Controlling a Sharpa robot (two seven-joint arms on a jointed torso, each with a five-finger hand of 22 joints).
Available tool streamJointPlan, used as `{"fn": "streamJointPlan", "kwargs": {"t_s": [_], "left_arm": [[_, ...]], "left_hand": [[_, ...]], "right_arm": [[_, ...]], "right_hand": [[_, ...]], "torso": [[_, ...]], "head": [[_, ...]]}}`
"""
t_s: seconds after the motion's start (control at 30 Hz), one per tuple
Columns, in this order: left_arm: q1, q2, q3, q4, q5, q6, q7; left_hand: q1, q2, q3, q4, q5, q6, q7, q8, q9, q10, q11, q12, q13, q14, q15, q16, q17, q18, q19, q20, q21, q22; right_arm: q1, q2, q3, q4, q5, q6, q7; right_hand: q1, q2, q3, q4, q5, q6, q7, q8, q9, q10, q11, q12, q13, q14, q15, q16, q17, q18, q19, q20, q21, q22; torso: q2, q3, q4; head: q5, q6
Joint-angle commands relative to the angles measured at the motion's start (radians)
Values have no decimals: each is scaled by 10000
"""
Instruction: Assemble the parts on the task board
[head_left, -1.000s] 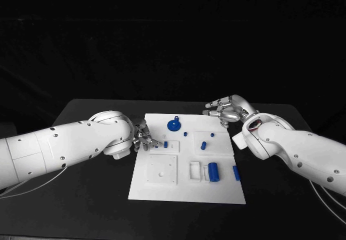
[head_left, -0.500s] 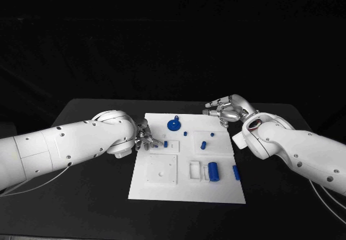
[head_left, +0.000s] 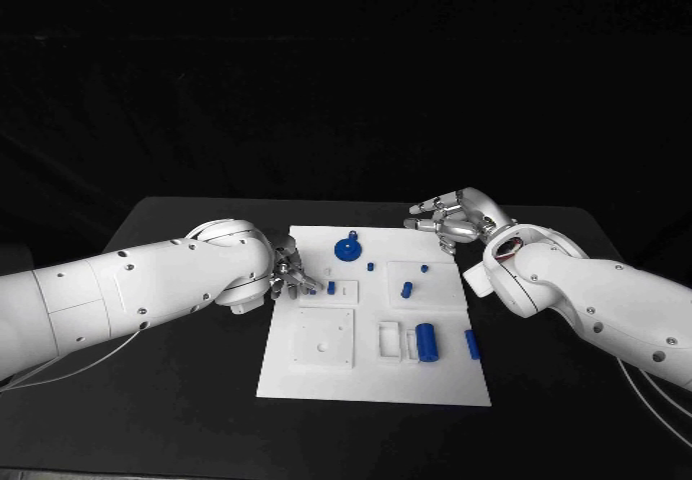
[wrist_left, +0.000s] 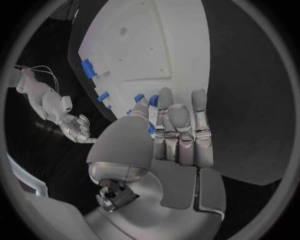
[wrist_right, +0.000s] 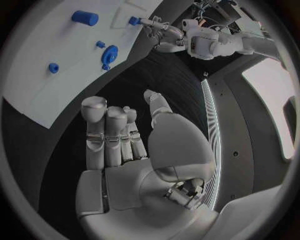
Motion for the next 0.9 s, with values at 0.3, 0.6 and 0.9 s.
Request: {"fn": "streamJointPlan", "kwargs": {"t_s": [0.3, 0.6, 0.9], "left_arm": [[-51, 77, -72, -53, 28, 395, 44], [-77, 81, -89, -61, 36, 339, 81], [-88, 7, -89, 5, 72, -50, 190]], "left_hand": [[558, 270, 105, -392, 135, 18, -13, -33, 18, 427, 21, -47, 4, -40, -19, 68, 6, -73, -8, 5, -42, 201], [950, 478, 257, -697, 394, -52, -7, -41, -25, 430, 30, -25, 3, -30, -26, 93, 21, -73, -5, -2, -24, 205], [1293, 639, 910, -1469, 2326, -211, 105, -30, -53, 442, 54, -1, -45, 13, -32, 125, 47, -68, -1, -35, 92, 219]], "right_arm": [[-7, 18, 5, 10, -21, 134, 53], [-8, 25, 5, 11, -21, 141, 52], [-10, 26, 5, 2, -21, 149, 55]], "right_hand": [[-121, 25, 69, 7, 59, 61, 8, 3, 15, -80, -16, -29, -9, -39, -19, -33, -7, 168, 145, -3, -29, 758], [-116, 29, 99, -7, 89, 62, 10, 3, 15, -75, -17, -22, -1, -36, -20, -26, -1, 168, 147, -4, -23, 760], [-140, 17, 112, -7, 105, 63, 8, 3, 15, -69, -18, -16, 4, -35, -21, -28, -3, 167, 149, -5, -10, 762]], "torso": [[6, 11, -1], [0, 7, -2], [1, 2, -1]], "head": [[-8, -2], [-27, -15], [-33, -1]]}}
